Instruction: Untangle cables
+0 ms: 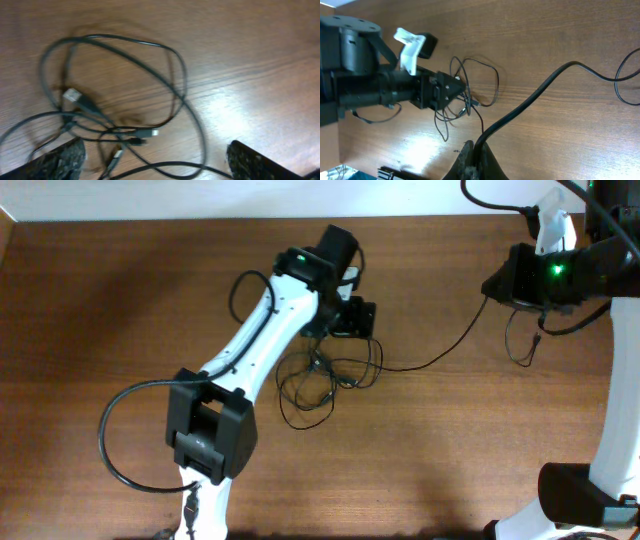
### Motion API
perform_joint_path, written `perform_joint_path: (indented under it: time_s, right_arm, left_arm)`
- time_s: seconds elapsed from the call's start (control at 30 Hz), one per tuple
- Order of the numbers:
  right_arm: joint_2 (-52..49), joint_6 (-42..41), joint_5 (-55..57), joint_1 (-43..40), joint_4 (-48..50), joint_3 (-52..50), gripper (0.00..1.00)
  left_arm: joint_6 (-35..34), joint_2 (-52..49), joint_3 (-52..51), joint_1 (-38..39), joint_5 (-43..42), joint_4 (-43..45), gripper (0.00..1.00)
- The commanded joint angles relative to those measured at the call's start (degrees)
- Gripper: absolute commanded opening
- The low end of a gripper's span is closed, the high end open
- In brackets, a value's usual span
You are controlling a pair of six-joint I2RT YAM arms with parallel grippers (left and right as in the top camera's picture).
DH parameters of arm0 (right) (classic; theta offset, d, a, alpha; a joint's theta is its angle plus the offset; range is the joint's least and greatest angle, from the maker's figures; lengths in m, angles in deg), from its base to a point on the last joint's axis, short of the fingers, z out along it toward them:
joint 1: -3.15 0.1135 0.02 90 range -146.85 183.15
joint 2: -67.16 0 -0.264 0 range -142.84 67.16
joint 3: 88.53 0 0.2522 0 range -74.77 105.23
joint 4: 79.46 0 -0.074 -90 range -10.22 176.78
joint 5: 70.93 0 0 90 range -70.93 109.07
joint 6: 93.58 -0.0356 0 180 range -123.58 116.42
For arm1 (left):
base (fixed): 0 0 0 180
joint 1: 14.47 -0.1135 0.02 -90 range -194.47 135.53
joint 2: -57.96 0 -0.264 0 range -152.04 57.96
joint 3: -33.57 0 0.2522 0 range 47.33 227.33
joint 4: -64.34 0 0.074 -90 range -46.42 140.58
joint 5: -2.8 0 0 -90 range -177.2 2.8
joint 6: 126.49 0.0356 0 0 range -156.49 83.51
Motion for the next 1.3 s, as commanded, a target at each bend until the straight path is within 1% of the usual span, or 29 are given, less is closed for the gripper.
perform_joint_path:
  time_s: [0.0,0.07,0.1,0.13,0.17,0.23,0.27,0.3,0.4,0.5,0.6,0.67,0.7,0.87,0.9,0.97,1.0,1.1,1.2,1.27]
  right_arm:
    - [1.49,0.26,-0.92,0.26,-0.35,0.83,0.04]
    - [1.49,0.26,-0.92,0.26,-0.35,0.83,0.04]
    - [1.49,0.26,-0.9,0.26,-0.35,0.83,0.04]
    - [1.49,0.26,-0.9,0.24,-0.35,0.83,0.04]
    - [1.49,0.26,-0.9,0.24,-0.35,0.83,0.04]
    - [1.49,0.26,-0.9,0.24,-0.35,0.83,0.04]
    - [1.49,0.26,-0.87,0.24,-0.35,0.83,0.04]
    - [1.49,0.26,-0.83,0.24,-0.35,0.83,0.04]
    - [1.49,1.73,-0.46,0.24,-0.35,0.83,0.04]
    - [1.49,1.75,-0.44,0.24,-0.35,0.83,0.04]
    - [1.49,1.73,-0.28,0.24,-0.33,0.83,0.04]
    - [1.49,1.73,1.33,0.24,-0.35,0.83,0.04]
    - [1.49,1.7,1.95,0.24,-0.35,0.79,0.04]
    - [1.46,1.7,2.16,0.24,-0.35,0.72,0.04]
    - [1.46,1.7,2.4,0.24,-0.35,0.72,0.04]
    - [1.46,1.68,4.44,0.24,-0.35,0.72,0.04]
    - [1.46,1.42,5.73,0.24,-0.35,0.55,0.04]
    - [1.46,-1.81,12.11,0.22,-0.35,-1.16,0.04]
    - [1.46,-5.16,20.61,0.15,-0.35,-5.01,0.04]
    - [1.46,-9.42,27.67,0.13,-0.35,-8.33,0.04]
  left_arm:
    - [-1.14,-1.42,0.61,3.85,0.46,1.55,0.88]
    - [-1.14,-2.75,0.61,5.29,0.46,1.57,0.84]
    - [-1.14,-3.82,0.61,5.92,0.46,1.55,0.84]
    - [-1.14,-4.85,0.61,6.34,0.46,1.4,0.77]
    - [-1.09,-6.01,0.61,6.71,0.46,1.14,0.66]
    - [-0.66,-7.48,0.61,6.64,0.46,0.66,0.36]
    - [-0.42,-7.65,0.61,6.27,0.5,0.13,0.08]
    - [-0.42,-7.58,0.72,5.66,0.44,-0.66,0.0]
    - [1.16,-6.36,2.62,2.56,0.37,-6.14,0.0]
    - [4.22,-2.6,4.04,-2.93,0.15,-11.21,0.0]
    - [4.81,2.56,4.04,-8.17,-0.63,-12.46,0.0]
    - [6.12,6.14,4.04,-11.8,-3.58,-12.44,0.0]
    - [6.1,7.87,4.04,-13.6,-3.67,-12.41,0.0]
    - [6.05,13.2,4.04,-21.0,-2.97,-15.93,0.0]
    - [6.05,13.53,4.04,-22.1,-0.22,-16.26,0.0]
    - [5.92,13.51,3.96,-22.64,5.68,-16.96,0.0]
    - [5.62,13.51,3.93,-22.64,7.32,-17.66,0.0]
    - [5.62,13.51,3.56,-22.47,7.98,-19.06,0.02]
    - [5.62,13.49,1.7,-22.36,8.17,-18.36,0.03]
    - [5.64,13.49,0.44,-22.36,9.46,-18.51,0.04]
